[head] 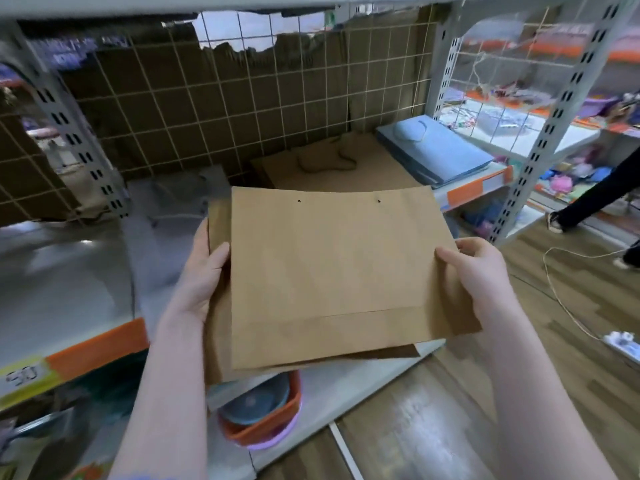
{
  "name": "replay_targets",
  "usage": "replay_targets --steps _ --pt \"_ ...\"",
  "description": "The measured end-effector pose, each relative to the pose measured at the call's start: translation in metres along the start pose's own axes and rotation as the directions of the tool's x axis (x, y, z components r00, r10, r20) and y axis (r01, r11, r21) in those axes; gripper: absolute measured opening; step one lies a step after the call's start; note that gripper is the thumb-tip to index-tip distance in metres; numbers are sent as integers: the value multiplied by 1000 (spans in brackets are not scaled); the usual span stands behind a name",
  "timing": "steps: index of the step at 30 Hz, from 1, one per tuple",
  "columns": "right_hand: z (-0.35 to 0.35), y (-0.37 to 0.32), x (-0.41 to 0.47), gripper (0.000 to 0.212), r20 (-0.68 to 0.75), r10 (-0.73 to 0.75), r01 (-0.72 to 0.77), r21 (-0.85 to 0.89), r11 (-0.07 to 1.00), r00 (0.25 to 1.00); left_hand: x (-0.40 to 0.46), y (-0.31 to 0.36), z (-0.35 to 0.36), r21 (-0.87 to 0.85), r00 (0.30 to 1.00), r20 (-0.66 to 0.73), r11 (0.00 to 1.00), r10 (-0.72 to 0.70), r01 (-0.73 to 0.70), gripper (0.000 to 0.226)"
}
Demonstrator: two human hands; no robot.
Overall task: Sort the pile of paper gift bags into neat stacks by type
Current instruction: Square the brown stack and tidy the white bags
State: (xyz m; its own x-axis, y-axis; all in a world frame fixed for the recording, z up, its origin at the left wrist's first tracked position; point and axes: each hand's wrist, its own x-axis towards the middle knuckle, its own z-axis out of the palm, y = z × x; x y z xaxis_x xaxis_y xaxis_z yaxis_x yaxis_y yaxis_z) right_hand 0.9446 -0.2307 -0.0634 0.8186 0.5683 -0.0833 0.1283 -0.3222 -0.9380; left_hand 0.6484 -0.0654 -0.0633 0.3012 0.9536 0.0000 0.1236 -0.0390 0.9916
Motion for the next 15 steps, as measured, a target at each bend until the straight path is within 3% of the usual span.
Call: replay_targets --steps 5,8,12,15 --pt "4 -12 56 23 34 3 -2 -7 1000 999 34 19 27 -61 1000 -13 998 10 -10 61" --pt "7 -18 93 22 60 -3 3 -5 1000 998 48 35 46 -139 999 -45 990 -5 -1 41" --pt "5 -28 155 25 108 -69 63 59 996 992 76 40 78 -94 989 -148 995 4 -18 66" --pt "2 -33 208 27 140 -124 121 31 992 982 96 36 110 -127 972 -236 991 -2 -28 71"
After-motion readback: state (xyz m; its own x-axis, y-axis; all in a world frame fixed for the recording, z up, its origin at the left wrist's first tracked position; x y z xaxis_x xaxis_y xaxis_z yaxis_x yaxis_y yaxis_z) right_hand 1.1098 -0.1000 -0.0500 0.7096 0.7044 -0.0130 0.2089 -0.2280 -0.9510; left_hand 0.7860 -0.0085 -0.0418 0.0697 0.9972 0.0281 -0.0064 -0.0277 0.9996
